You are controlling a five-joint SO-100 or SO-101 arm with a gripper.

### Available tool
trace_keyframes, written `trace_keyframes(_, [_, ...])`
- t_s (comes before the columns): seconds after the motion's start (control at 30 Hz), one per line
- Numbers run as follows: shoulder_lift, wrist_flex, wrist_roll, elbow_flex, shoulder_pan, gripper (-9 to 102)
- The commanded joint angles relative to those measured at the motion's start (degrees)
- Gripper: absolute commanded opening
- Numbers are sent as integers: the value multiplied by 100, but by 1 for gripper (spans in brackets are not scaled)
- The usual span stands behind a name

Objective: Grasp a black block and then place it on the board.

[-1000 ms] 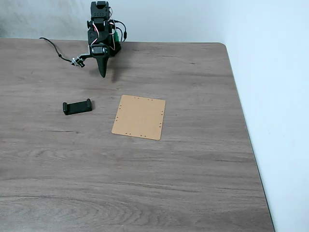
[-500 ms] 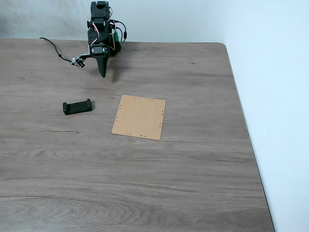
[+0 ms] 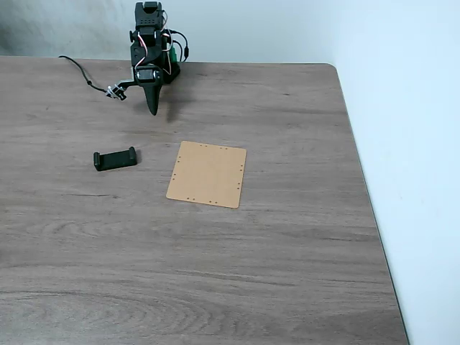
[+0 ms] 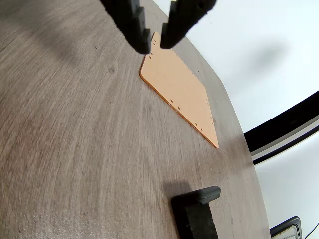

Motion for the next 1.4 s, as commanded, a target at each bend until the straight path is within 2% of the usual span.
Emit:
trace_keyframes(0.0, [114, 97, 0, 44, -53, 0])
trace_keyframes(0.97, [114, 79, -62, 53, -53, 0])
trace_keyframes(1.2, [114, 88, -396, 44, -211, 0])
trace_keyframes(1.37, [44, 211, -1222, -229, -88, 0])
